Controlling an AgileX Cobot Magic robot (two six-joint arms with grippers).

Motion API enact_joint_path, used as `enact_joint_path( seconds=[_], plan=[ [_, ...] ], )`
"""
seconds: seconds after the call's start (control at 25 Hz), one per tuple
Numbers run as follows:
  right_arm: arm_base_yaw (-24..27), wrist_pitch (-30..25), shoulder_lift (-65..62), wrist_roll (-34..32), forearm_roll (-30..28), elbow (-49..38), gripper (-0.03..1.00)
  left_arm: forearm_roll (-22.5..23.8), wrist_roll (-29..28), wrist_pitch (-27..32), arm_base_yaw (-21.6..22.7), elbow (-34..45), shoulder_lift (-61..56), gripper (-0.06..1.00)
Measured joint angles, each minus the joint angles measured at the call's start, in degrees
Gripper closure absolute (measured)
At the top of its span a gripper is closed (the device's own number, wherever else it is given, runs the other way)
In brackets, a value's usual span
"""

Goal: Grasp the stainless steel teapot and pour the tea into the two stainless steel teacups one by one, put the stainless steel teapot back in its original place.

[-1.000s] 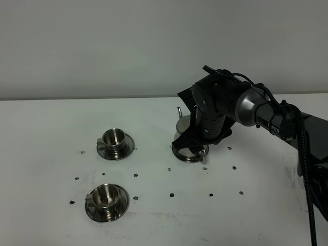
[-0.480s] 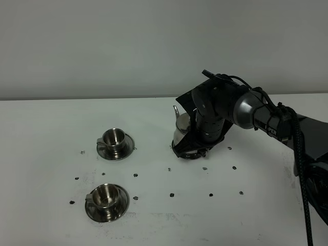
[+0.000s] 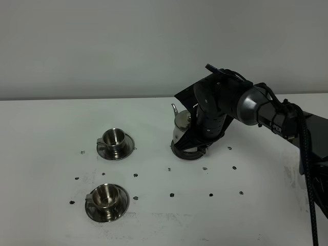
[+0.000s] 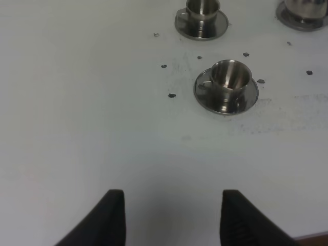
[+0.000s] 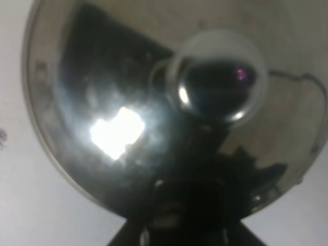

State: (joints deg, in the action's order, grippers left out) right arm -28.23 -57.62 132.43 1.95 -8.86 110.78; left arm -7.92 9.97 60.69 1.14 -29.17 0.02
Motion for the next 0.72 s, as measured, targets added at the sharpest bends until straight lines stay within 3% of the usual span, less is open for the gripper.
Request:
enact_joint_path(
  seconds=[0.4, 0.72],
  plan=[
    [-0.48, 1.02, -2.12, 1.44, 0.42, -0.45, 0.79, 0.0, -0.05, 0.0, 0.0, 0.0, 0.0, 0.46],
    [-5.9, -0.23, -10.26, 7.16, 1.74, -0.45, 0.79, 0.0, -0.05, 0.0, 0.0, 0.0, 0.0, 0.46]
  ],
)
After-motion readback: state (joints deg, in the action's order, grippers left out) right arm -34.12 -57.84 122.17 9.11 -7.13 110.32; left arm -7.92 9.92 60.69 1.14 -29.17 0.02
